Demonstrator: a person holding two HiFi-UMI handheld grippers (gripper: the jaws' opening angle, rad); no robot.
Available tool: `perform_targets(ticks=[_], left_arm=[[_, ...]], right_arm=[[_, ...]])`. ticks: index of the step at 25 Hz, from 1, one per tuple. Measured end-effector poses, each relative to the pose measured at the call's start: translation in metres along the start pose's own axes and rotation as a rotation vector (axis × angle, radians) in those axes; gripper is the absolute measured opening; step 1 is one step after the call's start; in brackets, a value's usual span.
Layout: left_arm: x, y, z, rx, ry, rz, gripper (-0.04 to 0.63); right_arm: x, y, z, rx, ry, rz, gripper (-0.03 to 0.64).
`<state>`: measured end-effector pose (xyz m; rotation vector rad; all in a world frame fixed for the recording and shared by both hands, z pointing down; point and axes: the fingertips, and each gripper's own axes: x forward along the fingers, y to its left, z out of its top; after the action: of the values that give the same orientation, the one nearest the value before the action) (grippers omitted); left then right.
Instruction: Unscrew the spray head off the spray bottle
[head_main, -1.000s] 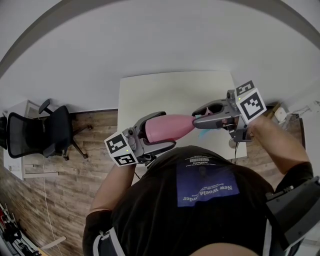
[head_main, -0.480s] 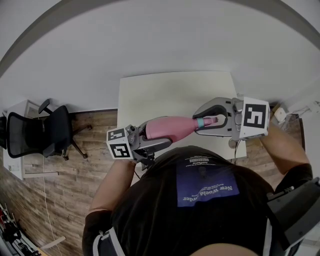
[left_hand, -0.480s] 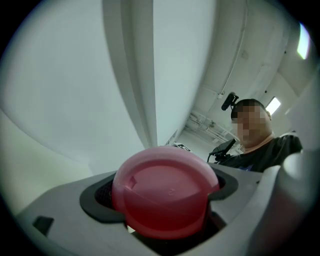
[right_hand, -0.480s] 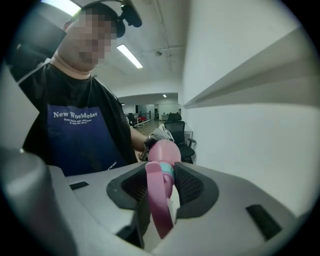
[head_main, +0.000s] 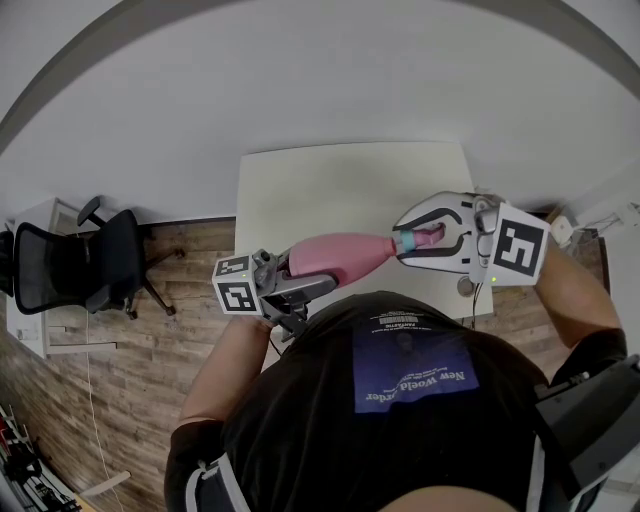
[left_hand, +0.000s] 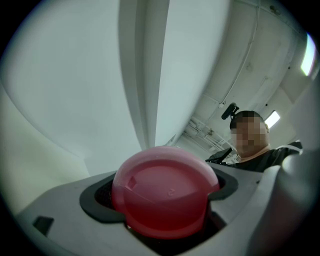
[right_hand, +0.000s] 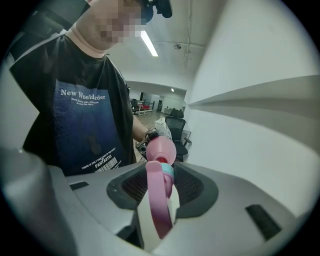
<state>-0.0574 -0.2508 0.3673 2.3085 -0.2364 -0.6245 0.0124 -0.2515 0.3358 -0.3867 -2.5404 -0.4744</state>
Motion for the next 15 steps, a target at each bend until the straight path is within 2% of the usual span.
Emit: perform_targets(ticks=[7, 15], left_arm=[[-0.011, 0.012, 0.001, 0.007, -0.027, 0.022, 0.468], [-0.051, 0.02, 0.007, -0.002, -0.114, 0.04, 0.468]], right_arm=[[-0.011, -0.008, -0.014, 0.01, -0.01, -0.024, 0.133], [-0.017, -0.021, -0.027, 0.222, -0.135, -0.119, 0.133]])
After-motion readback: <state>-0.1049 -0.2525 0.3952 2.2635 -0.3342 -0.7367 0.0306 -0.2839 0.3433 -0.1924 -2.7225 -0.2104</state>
